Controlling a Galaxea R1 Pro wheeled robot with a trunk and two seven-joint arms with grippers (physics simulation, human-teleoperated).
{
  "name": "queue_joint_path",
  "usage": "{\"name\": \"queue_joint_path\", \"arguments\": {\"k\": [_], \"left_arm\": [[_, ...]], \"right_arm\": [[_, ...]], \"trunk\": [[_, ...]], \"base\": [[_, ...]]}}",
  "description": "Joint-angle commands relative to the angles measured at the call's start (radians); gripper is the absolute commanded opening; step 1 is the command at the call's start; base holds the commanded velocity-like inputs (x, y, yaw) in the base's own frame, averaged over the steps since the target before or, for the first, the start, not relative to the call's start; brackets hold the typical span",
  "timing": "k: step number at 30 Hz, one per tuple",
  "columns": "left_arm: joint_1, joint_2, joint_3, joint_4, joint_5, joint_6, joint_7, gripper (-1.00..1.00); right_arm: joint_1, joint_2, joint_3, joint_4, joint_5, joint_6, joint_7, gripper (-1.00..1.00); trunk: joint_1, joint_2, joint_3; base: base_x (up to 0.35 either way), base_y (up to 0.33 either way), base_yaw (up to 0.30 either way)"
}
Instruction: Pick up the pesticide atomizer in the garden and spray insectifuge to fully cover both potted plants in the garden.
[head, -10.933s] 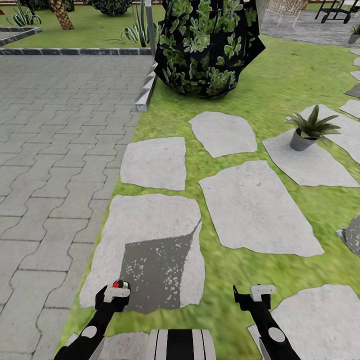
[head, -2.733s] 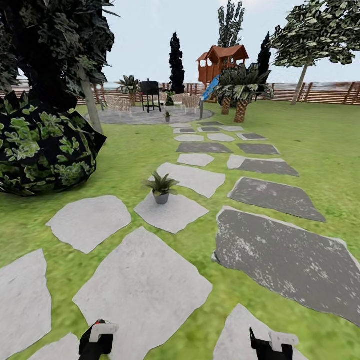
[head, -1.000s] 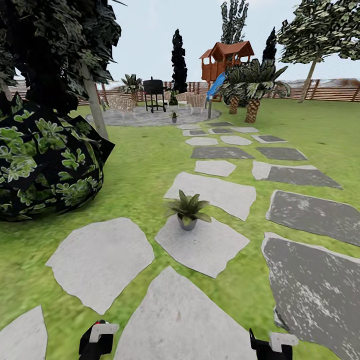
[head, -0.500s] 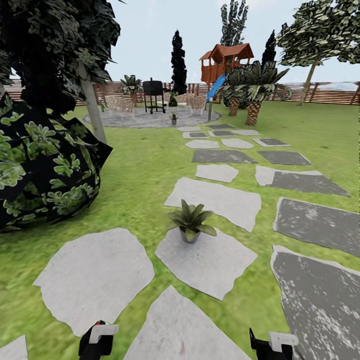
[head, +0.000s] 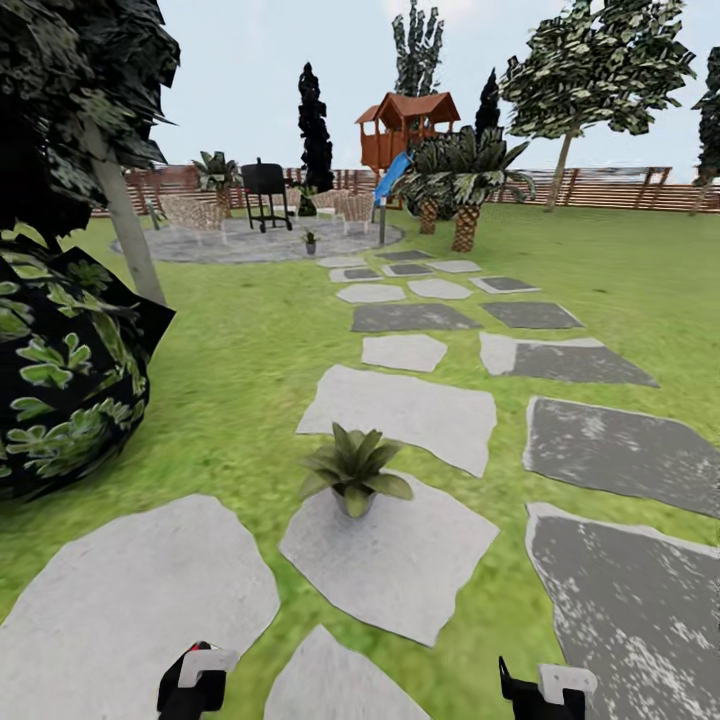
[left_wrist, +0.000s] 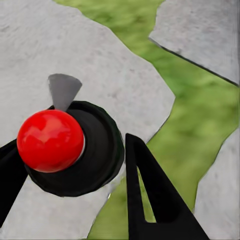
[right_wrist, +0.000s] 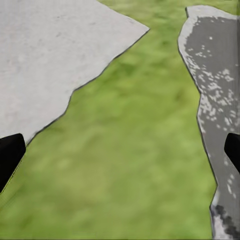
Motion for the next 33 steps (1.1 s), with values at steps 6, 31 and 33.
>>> {"name": "queue_joint_path", "arguments": {"k": [6, 31, 33], "left_arm": [[0.000, 0.000, 0.005, -0.001, -0.011, -0.004, 0.002, -1.00], [-0.252, 0.150, -0.031, -0.216, -0.489, 0.419, -1.053, -1.00], [-0.266, 0.142, -0.044, -0.218, -0.503, 0.434, -1.077, -1.00]], "right_arm": [[0.000, 0.001, -0.003, 0.001, 0.011, -0.003, -0.002, 1.00], [-0.181, -0.022, 0.102, -0.200, 0.471, 0.217, 0.790, 1.00], [-0.198, -0.016, 0.113, -0.202, 0.478, 0.220, 0.860, 1.00]], "trunk": [[0.000, 0.000, 0.001], [0.000, 0.000, 0.001], [0.000, 0.000, 0.001]], "base": [[0.261, 0.210, -0.114], [0.023, 0.031, -0.003], [0.000, 0.000, 0.000]]}}
